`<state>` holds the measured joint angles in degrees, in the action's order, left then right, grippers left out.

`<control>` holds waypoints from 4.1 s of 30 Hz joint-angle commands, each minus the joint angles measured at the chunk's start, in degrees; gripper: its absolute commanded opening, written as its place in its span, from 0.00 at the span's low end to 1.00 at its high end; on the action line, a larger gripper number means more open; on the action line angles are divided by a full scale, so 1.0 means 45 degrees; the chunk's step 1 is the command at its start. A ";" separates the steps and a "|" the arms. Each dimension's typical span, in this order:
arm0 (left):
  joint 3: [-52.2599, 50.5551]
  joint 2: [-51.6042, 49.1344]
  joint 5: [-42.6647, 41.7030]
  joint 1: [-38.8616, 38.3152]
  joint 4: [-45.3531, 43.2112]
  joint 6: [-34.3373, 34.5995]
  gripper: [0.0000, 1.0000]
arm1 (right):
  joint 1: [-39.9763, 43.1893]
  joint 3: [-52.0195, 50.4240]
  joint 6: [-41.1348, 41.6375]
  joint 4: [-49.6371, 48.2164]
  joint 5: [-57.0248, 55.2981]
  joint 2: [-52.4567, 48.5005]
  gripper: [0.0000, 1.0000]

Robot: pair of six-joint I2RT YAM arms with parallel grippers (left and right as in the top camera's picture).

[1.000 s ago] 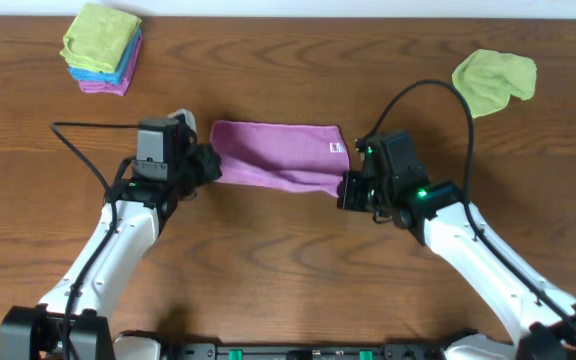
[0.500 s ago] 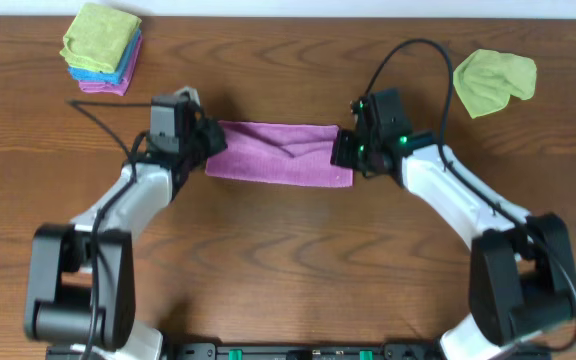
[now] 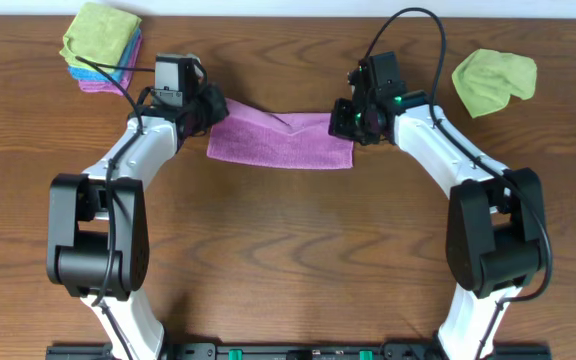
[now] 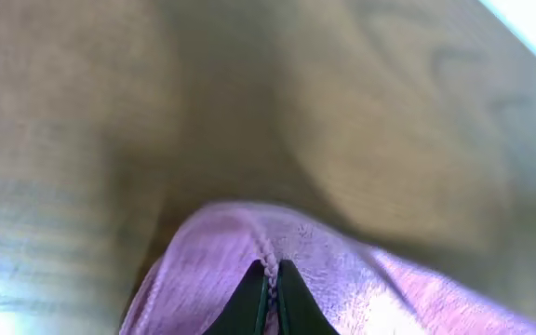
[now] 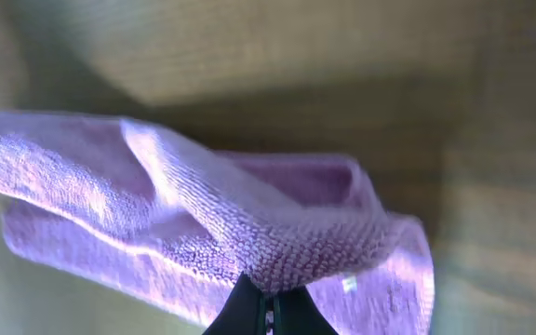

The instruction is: Fold the cloth

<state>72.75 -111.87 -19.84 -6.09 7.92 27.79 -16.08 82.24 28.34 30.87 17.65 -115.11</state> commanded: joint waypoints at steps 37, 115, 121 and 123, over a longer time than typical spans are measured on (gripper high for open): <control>0.0340 0.0918 0.2584 -0.1005 0.1928 -0.3696 0.06 | -0.0627 0.0311 -0.1481 0.1559 -0.2283 0.1054 0.02; 0.0340 -0.1783 0.2837 -0.1273 0.4833 -0.2832 0.06 | 0.3065 0.0199 -0.4954 0.0641 0.8942 -0.4478 0.87; 0.0340 -0.1783 0.2739 -0.1273 0.4813 -0.2691 0.06 | 0.2730 0.0209 -0.4425 0.0180 0.8947 -0.4478 0.78; 0.0359 -0.1783 0.2739 -0.1273 0.4809 -0.2691 0.06 | 0.2735 0.0214 -0.4172 0.0185 0.8942 -0.4478 0.65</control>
<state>76.49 -117.25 -8.58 -11.49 27.97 15.09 -3.27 83.99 8.08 31.57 63.96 -131.98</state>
